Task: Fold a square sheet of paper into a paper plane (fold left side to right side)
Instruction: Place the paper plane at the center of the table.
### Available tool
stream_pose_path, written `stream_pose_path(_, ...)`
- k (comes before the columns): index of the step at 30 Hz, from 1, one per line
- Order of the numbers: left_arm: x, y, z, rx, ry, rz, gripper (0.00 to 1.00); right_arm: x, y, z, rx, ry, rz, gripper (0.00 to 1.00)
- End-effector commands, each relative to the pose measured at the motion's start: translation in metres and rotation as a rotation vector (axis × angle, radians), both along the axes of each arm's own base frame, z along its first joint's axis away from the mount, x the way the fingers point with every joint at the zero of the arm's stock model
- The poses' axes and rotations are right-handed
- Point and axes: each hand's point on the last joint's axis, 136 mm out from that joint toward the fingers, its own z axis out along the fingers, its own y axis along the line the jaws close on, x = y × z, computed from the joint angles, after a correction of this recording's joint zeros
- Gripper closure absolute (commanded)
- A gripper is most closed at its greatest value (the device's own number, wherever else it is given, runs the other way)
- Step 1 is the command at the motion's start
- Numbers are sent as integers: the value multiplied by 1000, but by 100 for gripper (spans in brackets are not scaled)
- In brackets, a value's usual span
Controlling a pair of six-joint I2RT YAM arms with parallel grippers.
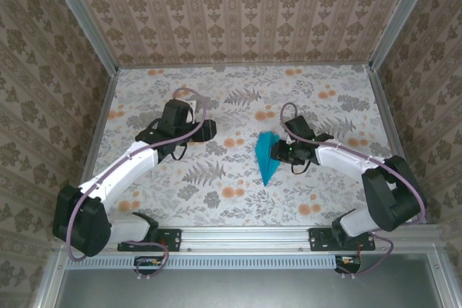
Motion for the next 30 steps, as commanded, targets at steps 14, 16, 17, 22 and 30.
stream_pose_path(14, 5, 52, 27, -106, -138, 143, 0, -31, 21, 25, -181, 30, 103, 25)
stream_pose_path(16, 4, 55, 25, -111, -131, 149, 0, -31, 27, 17, -182, 44, 114, 25)
stream_pose_path(17, 3, 56, 23, -111, -126, 150, 0, -31, 30, 15, -184, 49, 117, 26)
stream_pose_path(22, 3, 60, 21, -120, -117, 161, 0, -27, 38, 0, -201, 81, 132, 29)
stream_pose_path(30, 4, 63, 19, -123, -109, 164, 0, -19, 44, -14, -222, 101, 138, 39)
